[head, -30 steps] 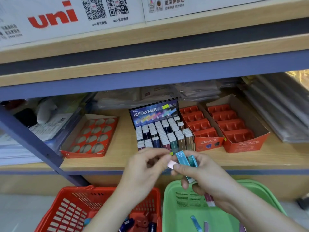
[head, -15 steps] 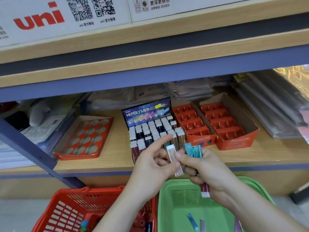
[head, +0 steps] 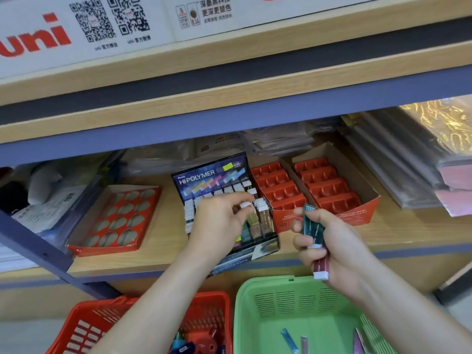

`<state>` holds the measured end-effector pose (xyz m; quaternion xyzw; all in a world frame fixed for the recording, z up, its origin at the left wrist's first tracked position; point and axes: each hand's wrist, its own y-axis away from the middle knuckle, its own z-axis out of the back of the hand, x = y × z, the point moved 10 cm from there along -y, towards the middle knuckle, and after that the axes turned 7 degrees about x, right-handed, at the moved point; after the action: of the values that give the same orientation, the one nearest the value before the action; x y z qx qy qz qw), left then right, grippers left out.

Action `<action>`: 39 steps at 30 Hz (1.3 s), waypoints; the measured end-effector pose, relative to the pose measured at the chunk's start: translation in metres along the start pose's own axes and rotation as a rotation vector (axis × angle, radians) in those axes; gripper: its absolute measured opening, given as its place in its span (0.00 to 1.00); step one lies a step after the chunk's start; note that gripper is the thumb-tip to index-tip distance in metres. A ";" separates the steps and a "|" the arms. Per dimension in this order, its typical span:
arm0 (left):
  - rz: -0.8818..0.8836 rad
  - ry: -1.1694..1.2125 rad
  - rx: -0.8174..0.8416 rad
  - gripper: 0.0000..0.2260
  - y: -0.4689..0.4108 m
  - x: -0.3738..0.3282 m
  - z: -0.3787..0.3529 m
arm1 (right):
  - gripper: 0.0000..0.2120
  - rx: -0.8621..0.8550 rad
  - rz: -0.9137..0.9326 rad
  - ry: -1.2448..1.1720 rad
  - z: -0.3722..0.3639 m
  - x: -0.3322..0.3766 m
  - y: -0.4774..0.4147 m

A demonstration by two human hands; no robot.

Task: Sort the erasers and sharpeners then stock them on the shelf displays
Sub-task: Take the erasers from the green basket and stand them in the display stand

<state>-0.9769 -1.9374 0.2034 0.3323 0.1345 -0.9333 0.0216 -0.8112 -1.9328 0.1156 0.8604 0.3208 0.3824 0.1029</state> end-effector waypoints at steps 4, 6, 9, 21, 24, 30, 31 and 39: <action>-0.199 -0.191 -0.047 0.09 0.000 -0.009 -0.009 | 0.07 0.031 0.010 -0.020 -0.004 0.002 0.001; -0.271 -0.308 -0.065 0.10 0.002 -0.015 -0.017 | 0.07 0.035 0.015 -0.052 -0.004 0.001 0.000; -0.391 -0.483 -0.106 0.13 0.009 -0.027 -0.023 | 0.08 0.028 0.037 -0.098 -0.006 0.001 -0.001; 0.504 1.025 0.188 0.13 0.088 -0.015 -0.099 | 0.07 -0.096 0.296 -0.111 0.000 0.013 0.005; 0.524 1.031 0.141 0.05 0.095 -0.005 -0.087 | 0.08 -0.103 0.288 -0.101 0.000 0.014 0.008; 0.366 0.782 -0.088 0.08 0.085 0.015 0.003 | 0.08 -0.048 0.182 -0.058 -0.002 0.017 0.007; 0.335 0.709 -0.137 0.08 0.082 0.018 0.023 | 0.08 -0.026 0.148 -0.021 -0.005 0.014 0.005; 0.223 0.075 -0.275 0.07 0.076 0.049 0.110 | 0.13 0.115 0.027 0.129 -0.028 -0.016 0.000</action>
<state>-1.0724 -2.0371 0.2366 0.3738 0.2237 -0.8848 0.1651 -0.8393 -1.9444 0.1251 0.8428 0.3365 0.4191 0.0272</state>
